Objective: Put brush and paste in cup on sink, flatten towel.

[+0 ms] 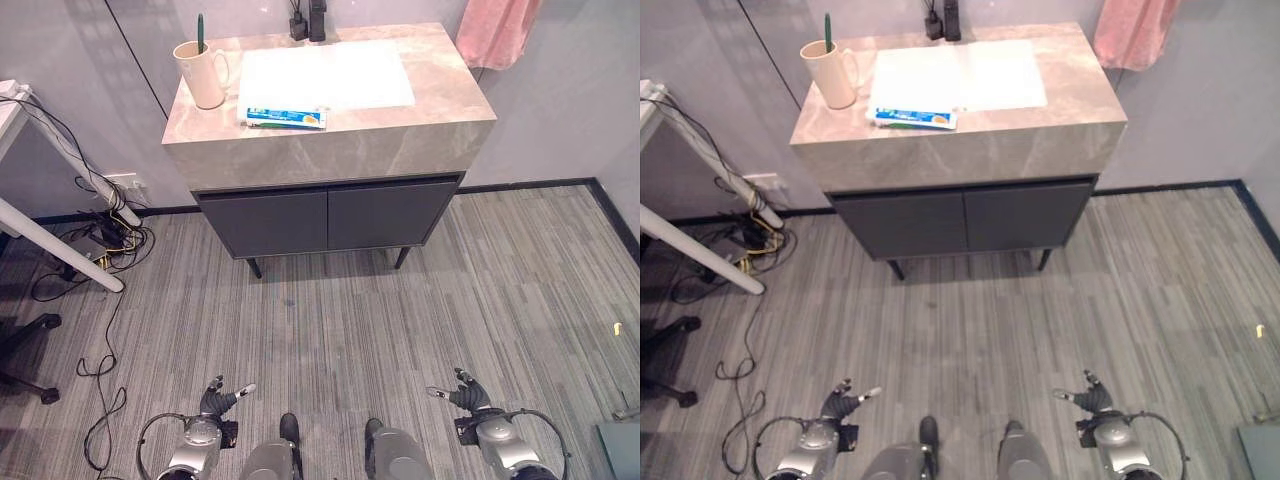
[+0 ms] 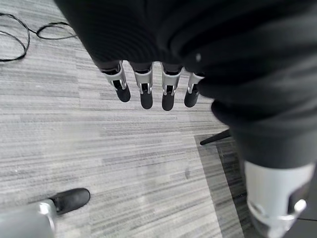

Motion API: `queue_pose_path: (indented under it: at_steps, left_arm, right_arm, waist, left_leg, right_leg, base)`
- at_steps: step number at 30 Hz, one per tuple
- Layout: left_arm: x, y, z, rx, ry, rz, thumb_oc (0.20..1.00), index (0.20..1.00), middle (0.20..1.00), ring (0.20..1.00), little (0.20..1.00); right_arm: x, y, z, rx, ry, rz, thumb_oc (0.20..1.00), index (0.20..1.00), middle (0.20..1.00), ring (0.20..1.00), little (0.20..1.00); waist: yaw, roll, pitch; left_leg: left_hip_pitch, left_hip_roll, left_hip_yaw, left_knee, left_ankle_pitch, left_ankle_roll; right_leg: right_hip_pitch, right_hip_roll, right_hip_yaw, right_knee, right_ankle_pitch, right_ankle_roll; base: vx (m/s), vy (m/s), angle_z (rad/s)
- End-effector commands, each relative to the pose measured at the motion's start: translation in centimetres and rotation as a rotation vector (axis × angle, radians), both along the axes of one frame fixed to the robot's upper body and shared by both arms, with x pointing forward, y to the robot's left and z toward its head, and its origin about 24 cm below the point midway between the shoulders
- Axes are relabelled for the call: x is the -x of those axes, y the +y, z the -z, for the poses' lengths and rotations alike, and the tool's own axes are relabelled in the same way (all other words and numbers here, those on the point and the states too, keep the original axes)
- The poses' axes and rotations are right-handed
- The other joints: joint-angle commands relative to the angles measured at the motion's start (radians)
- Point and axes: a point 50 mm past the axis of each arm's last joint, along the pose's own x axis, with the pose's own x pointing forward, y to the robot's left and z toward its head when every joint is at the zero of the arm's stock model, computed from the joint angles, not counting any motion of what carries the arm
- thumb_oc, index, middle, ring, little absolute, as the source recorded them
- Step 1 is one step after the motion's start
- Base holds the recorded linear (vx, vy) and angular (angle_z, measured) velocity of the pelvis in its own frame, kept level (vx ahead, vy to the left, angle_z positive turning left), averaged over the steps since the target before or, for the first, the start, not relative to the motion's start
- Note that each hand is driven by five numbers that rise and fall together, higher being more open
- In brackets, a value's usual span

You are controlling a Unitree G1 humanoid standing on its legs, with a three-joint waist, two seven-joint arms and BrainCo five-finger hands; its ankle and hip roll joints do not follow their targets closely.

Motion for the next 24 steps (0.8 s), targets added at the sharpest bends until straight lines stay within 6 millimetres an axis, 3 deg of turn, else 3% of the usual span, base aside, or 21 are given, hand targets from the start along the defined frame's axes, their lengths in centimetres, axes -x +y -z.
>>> queue_pose_path:
  at_steps: [1, 14, 24]
  left_arm:
    - [-1.2, 0.9, -1.1, -0.028, -0.076, 0.017, 1.0, 1.0, 1.0, 1.0, 1.0]
    - [-1.4, 0.9, -1.3, -0.05, -0.079, 0.016, 1.0, 1.0, 1.0, 1.0, 1.0]
    - [-1.8, 0.5, -1.4, -0.054, -0.086, 0.014, 1.0, 1.0, 1.0, 1.0, 1.0]
  right_arm:
    - [-0.7, 0.2, -0.4, -0.015, -0.059, 0.032, 1.0, 1.0, 1.0, 1.0, 1.0]
    - [-0.8, 0.9, -0.3, -0.029, -0.068, 0.036, 1.0, 1.0, 1.0, 1.0, 1.0]
    - [0.4, 0.6, 0.4, -0.135, -0.089, 0.252, 1.0, 1.0, 1.0, 1.0, 1.0]
  waist:
    - [-0.001, -0.021, -0.02]
    - [0.005, -0.029, -0.026]
    - [-0.005, -0.029, -0.005]
  left_leg:
    - [-0.009, -0.003, 0.054, 0.128, -0.061, -0.003]
    - [0.015, -0.002, 0.071, 0.122, -0.074, 0.004]
    - [-0.009, 0.016, 0.061, 0.211, -0.109, -0.001]
  right_leg:
    - [0.042, -0.014, 0.059, -0.072, 0.092, 0.058]
    - [0.056, -0.006, 0.072, -0.086, 0.085, 0.054]
    - [0.029, 0.0, 0.056, 0.006, 0.045, 0.039]
  base:
    - [0.0, 0.0, 0.0]
    - [0.02, 0.017, -0.04]
    - [0.0, -0.023, -0.02]
